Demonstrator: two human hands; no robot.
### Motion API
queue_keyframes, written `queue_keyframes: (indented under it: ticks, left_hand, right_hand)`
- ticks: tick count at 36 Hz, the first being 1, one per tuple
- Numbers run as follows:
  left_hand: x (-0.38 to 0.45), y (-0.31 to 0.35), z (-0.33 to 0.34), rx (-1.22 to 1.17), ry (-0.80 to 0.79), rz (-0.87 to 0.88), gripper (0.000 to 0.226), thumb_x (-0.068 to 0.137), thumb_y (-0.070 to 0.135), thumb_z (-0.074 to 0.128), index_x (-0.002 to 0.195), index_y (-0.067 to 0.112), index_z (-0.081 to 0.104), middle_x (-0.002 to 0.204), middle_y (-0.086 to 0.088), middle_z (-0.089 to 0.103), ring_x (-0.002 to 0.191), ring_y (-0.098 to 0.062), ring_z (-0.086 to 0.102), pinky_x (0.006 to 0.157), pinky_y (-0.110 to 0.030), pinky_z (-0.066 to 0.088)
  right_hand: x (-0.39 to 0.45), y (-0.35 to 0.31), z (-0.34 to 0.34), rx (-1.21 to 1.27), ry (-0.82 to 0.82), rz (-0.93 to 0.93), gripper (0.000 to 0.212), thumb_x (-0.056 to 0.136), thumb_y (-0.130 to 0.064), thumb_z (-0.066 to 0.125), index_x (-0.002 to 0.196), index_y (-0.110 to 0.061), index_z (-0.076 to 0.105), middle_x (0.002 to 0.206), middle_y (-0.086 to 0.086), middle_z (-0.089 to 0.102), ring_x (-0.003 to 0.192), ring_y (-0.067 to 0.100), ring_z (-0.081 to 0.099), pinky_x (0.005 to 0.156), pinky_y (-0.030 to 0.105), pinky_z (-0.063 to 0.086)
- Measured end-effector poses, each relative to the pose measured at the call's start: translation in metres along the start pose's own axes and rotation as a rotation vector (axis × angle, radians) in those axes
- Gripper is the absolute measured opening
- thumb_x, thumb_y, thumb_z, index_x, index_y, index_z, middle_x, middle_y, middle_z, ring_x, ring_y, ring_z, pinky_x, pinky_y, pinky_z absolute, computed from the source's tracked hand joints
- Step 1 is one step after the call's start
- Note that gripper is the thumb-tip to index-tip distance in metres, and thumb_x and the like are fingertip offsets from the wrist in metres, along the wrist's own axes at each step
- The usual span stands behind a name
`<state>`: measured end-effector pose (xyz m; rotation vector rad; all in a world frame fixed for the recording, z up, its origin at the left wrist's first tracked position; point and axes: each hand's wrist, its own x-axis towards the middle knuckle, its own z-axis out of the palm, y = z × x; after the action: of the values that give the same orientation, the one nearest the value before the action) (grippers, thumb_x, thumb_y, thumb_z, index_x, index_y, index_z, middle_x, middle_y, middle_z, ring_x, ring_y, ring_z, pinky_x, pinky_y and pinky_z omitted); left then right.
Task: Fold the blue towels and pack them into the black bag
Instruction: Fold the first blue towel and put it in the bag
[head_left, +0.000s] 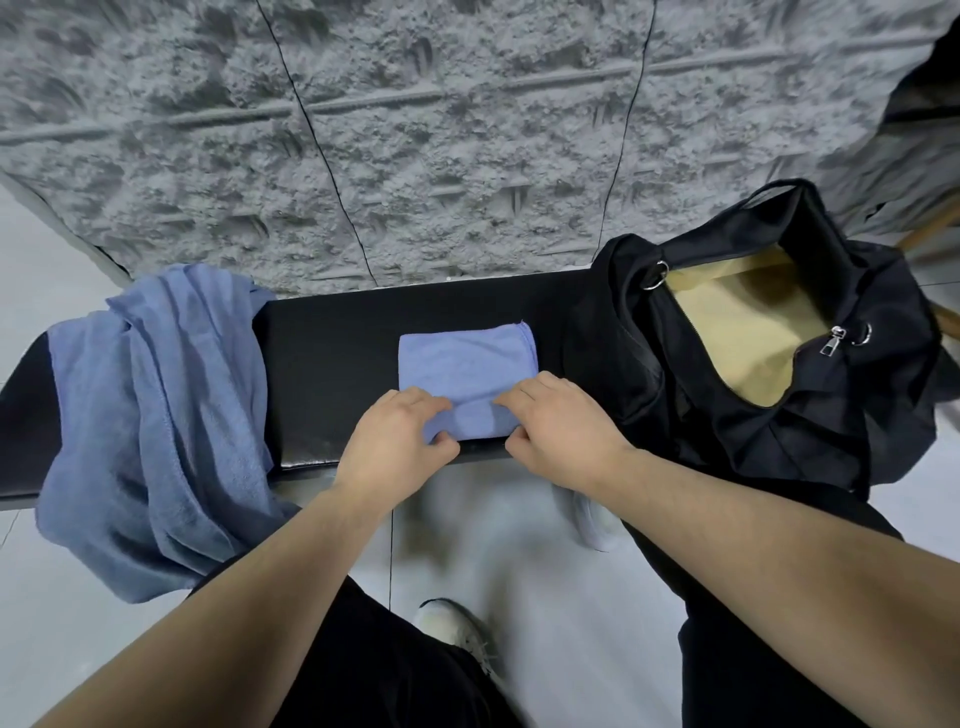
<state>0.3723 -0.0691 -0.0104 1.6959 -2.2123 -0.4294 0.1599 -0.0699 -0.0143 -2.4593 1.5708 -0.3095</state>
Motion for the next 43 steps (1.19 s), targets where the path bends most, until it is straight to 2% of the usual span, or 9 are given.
queue_keyframes:
  ticks: [7,12,17,19,24,29,33,37,43]
  left_hand:
    - [0.004,0.002,-0.001,-0.076,-0.065,-0.112,0.060,0.072,0.046,0.032,0.097,0.006,0.069,0.092,-0.003,0.065,0.086,-0.029,0.051,0.078,-0.045,0.049]
    - [0.004,0.004,0.000,-0.133,-0.083,-0.180,0.040,0.088,0.028,0.046,0.121,0.018,0.068,0.112,0.005,0.061,0.101,-0.023,0.047,0.095,-0.040,0.044]
    - [0.005,-0.003,0.007,-0.063,-0.057,-0.121,0.043,0.095,0.026,0.043,0.135,0.026,0.059,0.119,0.008,0.051,0.102,-0.014,0.038,0.094,-0.031,0.032]
    - [0.006,-0.004,0.010,-0.025,-0.023,-0.112,0.042,0.097,0.020,0.048,0.137,0.027,0.056,0.122,0.007,0.048,0.108,-0.017,0.039,0.093,-0.028,0.025]
    - [0.005,-0.002,0.014,-0.044,0.058,-0.102,0.040,0.093,0.014,0.054,0.130,0.028,0.057,0.118,0.008,0.047,0.111,-0.015,0.041,0.095,-0.027,0.019]
    - [0.007,-0.002,0.012,-0.009,0.181,-0.023,0.020,0.083,0.007,0.063,0.094,0.023,0.066,0.101,0.012,0.057,0.099,-0.013,0.046,0.091,-0.025,0.022]
    - [0.008,-0.004,0.009,0.031,0.195,0.023,0.016,0.076,0.004,0.072,0.085,0.018,0.072,0.091,0.006,0.066,0.082,-0.025,0.058,0.079,-0.032,0.036]
    - [0.006,-0.010,0.009,0.098,0.186,0.128,0.020,0.069,0.009,0.072,0.088,0.016,0.074,0.091,0.006,0.067,0.081,-0.024,0.062,0.076,-0.034,0.046]
    - [0.004,-0.009,0.013,0.098,0.106,0.047,0.035,0.065,0.003,0.072,0.096,0.018,0.065,0.102,0.008,0.065,0.097,-0.022,0.059,0.083,-0.033,0.036]
  right_hand:
    - [0.004,0.000,-0.003,-0.001,-0.048,0.057,0.036,0.092,-0.024,0.044,0.123,-0.016,0.062,0.113,-0.001,0.063,0.106,0.021,0.049,0.091,0.029,0.036]
    - [0.008,0.001,-0.002,-0.015,-0.086,0.085,0.039,0.097,-0.027,0.038,0.129,-0.019,0.059,0.119,-0.003,0.058,0.109,0.020,0.044,0.095,0.033,0.035]
    - [0.010,0.001,0.002,-0.048,-0.037,0.086,0.060,0.087,-0.035,0.017,0.119,-0.018,0.066,0.114,-0.004,0.053,0.107,0.022,0.042,0.094,0.034,0.034]
    - [0.011,0.002,0.004,-0.076,-0.005,0.090,0.055,0.087,-0.033,0.023,0.113,-0.017,0.068,0.110,-0.003,0.051,0.104,0.023,0.043,0.091,0.035,0.033]
    - [0.011,0.001,0.006,-0.072,0.065,0.114,0.047,0.087,-0.019,0.049,0.133,-0.021,0.057,0.113,-0.002,0.056,0.102,0.024,0.048,0.085,0.042,0.030]
    - [0.013,0.002,0.007,-0.018,0.215,0.048,0.034,0.076,-0.002,0.060,0.101,-0.024,0.067,0.094,-0.007,0.060,0.086,0.023,0.052,0.075,0.040,0.034]
    - [0.013,0.008,0.009,-0.068,0.261,-0.058,0.025,0.077,-0.008,0.059,0.090,-0.022,0.074,0.082,-0.007,0.062,0.074,0.022,0.056,0.067,0.038,0.044]
    - [0.007,0.008,0.008,-0.118,0.185,-0.118,0.026,0.075,-0.021,0.053,0.092,-0.015,0.070,0.087,-0.002,0.060,0.078,0.025,0.056,0.069,0.039,0.046]
    - [0.005,0.007,0.012,-0.083,0.190,-0.078,0.037,0.061,-0.001,0.065,0.096,-0.012,0.065,0.093,0.000,0.061,0.082,0.026,0.056,0.071,0.037,0.047]
